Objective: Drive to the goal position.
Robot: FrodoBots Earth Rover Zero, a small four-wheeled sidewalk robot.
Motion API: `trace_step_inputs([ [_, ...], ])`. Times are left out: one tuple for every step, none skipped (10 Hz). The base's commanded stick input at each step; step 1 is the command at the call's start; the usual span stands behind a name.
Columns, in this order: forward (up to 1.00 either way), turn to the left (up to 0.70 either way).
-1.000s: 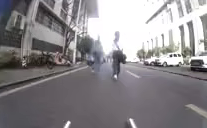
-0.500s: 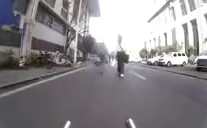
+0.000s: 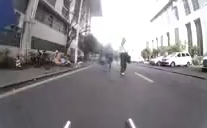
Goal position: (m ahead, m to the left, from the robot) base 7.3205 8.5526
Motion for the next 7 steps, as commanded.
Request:
trace_step_inputs([
  [0.7, 0.0],
  [0.7, 0.0],
  [0.7, 0.0],
  [0.7, 0.0],
  [0.7, 0.0],
  [0.7, 0.0],
  [0.7, 0.0],
])
